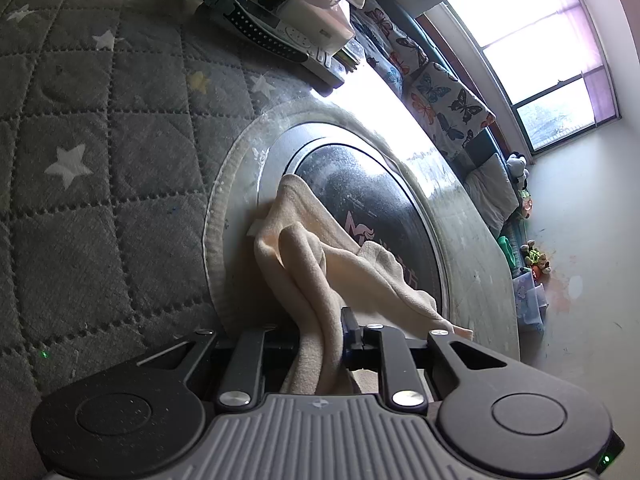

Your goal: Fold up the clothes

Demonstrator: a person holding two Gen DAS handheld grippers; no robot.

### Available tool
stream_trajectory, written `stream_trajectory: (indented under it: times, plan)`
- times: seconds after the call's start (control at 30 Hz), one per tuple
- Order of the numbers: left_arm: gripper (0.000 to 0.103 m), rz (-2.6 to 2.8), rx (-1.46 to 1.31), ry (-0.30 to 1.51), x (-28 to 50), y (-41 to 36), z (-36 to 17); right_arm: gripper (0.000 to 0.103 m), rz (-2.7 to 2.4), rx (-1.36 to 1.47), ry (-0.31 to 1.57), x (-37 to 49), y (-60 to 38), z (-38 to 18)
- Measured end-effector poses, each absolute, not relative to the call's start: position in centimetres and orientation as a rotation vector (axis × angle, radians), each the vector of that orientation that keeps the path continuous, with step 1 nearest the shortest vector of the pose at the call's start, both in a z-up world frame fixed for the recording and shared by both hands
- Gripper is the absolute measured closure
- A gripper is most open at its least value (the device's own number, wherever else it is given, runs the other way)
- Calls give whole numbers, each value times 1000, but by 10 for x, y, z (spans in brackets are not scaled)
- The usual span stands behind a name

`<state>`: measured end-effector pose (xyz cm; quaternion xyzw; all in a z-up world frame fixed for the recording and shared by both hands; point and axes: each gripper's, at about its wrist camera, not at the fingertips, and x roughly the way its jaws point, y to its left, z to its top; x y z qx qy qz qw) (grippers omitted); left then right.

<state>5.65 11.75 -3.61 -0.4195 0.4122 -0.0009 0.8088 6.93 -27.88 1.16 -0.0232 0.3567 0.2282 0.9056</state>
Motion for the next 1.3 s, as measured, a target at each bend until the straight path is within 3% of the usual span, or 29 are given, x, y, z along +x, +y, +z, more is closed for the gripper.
stream_trajectory:
  times: [0.27,0.37,0.77,0.93,1.3]
  plan:
    - [83,1,-889,881,58,116,-36,64,476,24,769,72,-284,3]
    - [83,0,-888,881,57,117,-36,71,488,40,781,72,-284,3]
    - [82,0,-876,881,57,117,-35,70,477,33,779,71,-282,4]
    - [82,2,-860,882,58,116,-34,89,486,35,779,70,-280,5]
    - [84,5,-746,872,59,103,-19,93,490,37,712,57,-284,25]
